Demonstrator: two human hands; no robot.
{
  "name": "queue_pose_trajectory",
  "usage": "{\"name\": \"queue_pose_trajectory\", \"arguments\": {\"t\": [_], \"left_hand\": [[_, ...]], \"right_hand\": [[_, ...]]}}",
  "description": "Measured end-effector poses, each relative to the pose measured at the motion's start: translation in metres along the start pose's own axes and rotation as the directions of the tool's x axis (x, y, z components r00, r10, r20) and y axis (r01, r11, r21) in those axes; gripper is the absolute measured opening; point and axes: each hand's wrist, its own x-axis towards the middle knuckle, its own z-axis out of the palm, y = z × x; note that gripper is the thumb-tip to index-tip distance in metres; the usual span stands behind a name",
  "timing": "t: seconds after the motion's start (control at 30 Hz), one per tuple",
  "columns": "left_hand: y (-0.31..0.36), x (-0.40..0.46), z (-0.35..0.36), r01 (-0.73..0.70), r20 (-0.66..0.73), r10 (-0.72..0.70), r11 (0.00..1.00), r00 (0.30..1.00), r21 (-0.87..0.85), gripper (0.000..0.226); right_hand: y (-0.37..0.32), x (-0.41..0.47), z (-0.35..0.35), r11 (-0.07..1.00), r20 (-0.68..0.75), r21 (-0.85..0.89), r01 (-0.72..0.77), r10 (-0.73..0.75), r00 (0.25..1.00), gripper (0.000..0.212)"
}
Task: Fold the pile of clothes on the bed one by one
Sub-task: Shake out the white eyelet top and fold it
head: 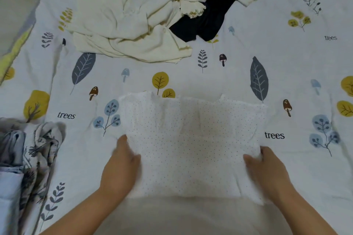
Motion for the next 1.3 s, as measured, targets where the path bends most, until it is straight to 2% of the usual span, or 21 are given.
{"name": "queue_pose_trajectory", "arguments": {"t": [0.07,0.1,0.17,0.2,0.27,0.37,0.47,0.53,0.57,0.63,0.7,0.8,0.83,0.9,0.97,1.0,1.07,1.13,1.17,1.23,1.3], "left_hand": [[0.003,0.002,0.002,-0.170,-0.150,0.193,0.973,0.970,0.154,0.075],[0.005,0.005,0.004,-0.301,-0.198,0.361,0.912,0.911,0.278,0.076],[0.013,0.011,0.008,-0.506,-0.078,0.595,0.738,0.800,0.446,0.059],[0.016,0.014,0.010,-0.546,0.058,0.606,0.668,0.794,0.505,0.052],[0.019,0.023,0.014,-0.558,0.286,0.490,0.609,0.824,0.563,0.054],[0.019,0.031,0.016,-0.515,0.325,0.400,0.657,0.857,0.550,0.054],[0.032,0.024,0.004,-0.508,0.193,0.471,0.809,0.861,0.295,0.045],[0.044,0.016,-0.008,-0.472,0.162,0.482,0.876,0.861,-0.095,0.036],[0.050,0.011,-0.015,-0.409,0.207,0.471,0.869,0.858,-0.280,0.031],[0.062,0.006,-0.031,-0.197,0.331,0.437,0.802,0.836,-0.564,0.038],[0.060,0.011,-0.039,0.077,0.430,0.418,0.640,0.800,-0.764,0.054],[0.048,0.028,-0.051,0.371,0.498,0.334,0.376,0.800,-0.849,0.056],[0.044,0.032,-0.051,0.371,0.490,0.273,0.389,0.828,-0.843,0.050],[0.036,0.041,-0.045,0.224,0.401,0.165,0.616,0.901,-0.755,0.044],[0.034,0.047,-0.040,0.084,0.306,0.117,0.816,0.945,-0.572,0.059],[0.031,0.051,-0.040,0.055,0.302,0.133,0.838,0.944,-0.543,0.063],[0.026,0.057,-0.042,0.100,0.358,0.192,0.748,0.914,-0.657,0.053],[0.023,0.061,-0.040,0.233,0.398,0.129,0.634,0.908,-0.738,0.043],[0.022,0.061,-0.037,0.231,0.349,0.049,0.662,0.936,-0.713,0.038],[0.019,0.058,-0.027,0.179,0.162,-0.121,0.892,0.979,-0.416,0.036],[0.016,0.052,-0.019,0.185,0.023,-0.184,0.978,0.983,-0.100,0.054]], "right_hand": [[-0.001,-0.001,0.000,0.990,-0.040,0.144,-0.012,0.018,0.999,0.024],[-0.004,-0.002,-0.002,0.979,-0.039,0.204,-0.027,0.036,0.999,0.028],[-0.009,-0.001,-0.006,0.937,0.058,0.334,-0.103,0.089,0.994,0.031],[-0.012,-0.001,-0.009,0.906,0.139,0.394,-0.153,0.106,0.985,0.032],[-0.021,-0.004,-0.016,0.893,0.261,0.401,-0.206,0.105,0.960,0.029],[-0.042,-0.016,-0.025,0.975,0.237,0.211,-0.062,0.010,0.971,0.024],[-0.073,-0.037,-0.022,0.980,0.179,0.159,0.123,-0.151,0.972,0.028],[-0.097,-0.057,-0.011,0.958,0.112,0.138,0.252,-0.268,0.957,0.036],[-0.108,-0.067,-0.002,0.938,0.082,0.125,0.324,-0.335,0.939,0.039],[-0.128,-0.085,0.020,0.889,0.044,0.100,0.446,-0.452,0.891,0.046],[-0.143,-0.095,0.049,0.855,0.067,0.072,0.514,-0.518,0.853,0.062],[-0.152,-0.105,0.087,0.809,0.188,0.030,0.587,-0.582,0.792,0.068],[-0.152,-0.107,0.095,0.787,0.240,0.043,0.615,-0.606,0.758,0.064],[-0.148,-0.110,0.107,0.751,0.334,0.067,0.657,-0.637,0.694,0.055],[-0.140,-0.109,0.111,0.737,0.337,0.059,0.673,-0.650,0.681,0.047],[-0.136,-0.107,0.110,0.737,0.295,0.052,0.674,-0.656,0.695,0.043],[-0.126,-0.100,0.105,0.757,0.150,0.055,0.651,-0.651,0.744,0.036],[-0.114,-0.090,0.100,0.794,0.000,0.060,0.604,-0.605,0.796,0.032],[-0.109,-0.084,0.099,0.818,-0.040,0.044,0.574,-0.573,0.819,0.033],[-0.101,-0.071,0.098,0.865,-0.044,-0.010,0.501,-0.501,0.864,0.036],[-0.096,-0.059,0.100,0.917,-0.004,-0.014,0.400,-0.400,0.917,0.044]]}}
